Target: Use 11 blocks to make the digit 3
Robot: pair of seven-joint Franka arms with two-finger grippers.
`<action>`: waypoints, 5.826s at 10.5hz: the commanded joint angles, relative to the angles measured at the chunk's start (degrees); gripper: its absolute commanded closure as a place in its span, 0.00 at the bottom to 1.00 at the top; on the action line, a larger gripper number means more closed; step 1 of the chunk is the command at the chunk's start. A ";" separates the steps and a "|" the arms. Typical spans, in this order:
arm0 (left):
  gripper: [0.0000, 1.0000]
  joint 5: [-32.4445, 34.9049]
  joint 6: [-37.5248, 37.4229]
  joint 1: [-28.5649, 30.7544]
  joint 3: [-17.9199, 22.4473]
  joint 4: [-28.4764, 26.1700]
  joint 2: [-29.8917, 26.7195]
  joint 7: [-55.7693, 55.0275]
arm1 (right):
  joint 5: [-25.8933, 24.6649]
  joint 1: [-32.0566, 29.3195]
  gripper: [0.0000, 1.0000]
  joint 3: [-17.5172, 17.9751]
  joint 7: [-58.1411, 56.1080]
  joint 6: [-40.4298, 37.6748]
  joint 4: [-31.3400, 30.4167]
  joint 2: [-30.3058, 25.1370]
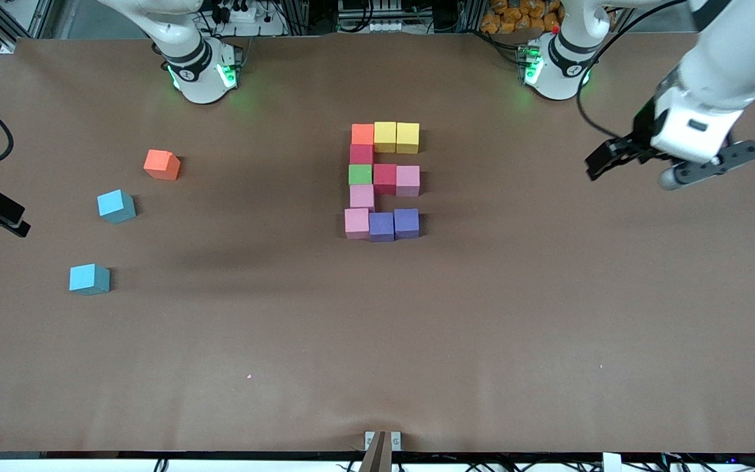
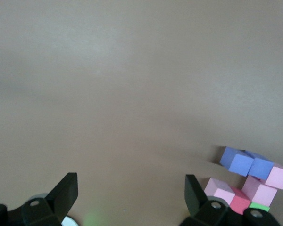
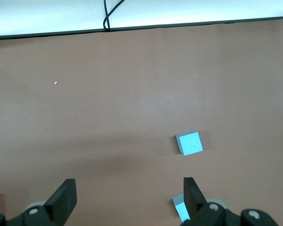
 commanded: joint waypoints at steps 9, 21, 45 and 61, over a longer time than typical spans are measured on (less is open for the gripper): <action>0.00 -1.67 -5.15 11.78 -0.76 3.97 0.40 21.05 | -0.84 0.29 0.00 0.06 0.44 0.10 0.59 0.20; 0.00 -1.14 -6.04 12.84 -2.69 5.03 0.14 20.44 | -0.58 0.11 0.00 -0.03 0.44 -0.07 -0.03 0.64; 0.00 0.97 -5.69 11.16 -0.85 8.45 2.69 21.23 | -0.05 -0.06 0.00 -0.29 0.00 -6.22 0.50 -1.38; 0.00 5.98 -6.04 10.81 -5.85 8.36 2.16 22.63 | 0.74 0.29 0.00 -0.20 0.09 -4.73 0.50 -0.94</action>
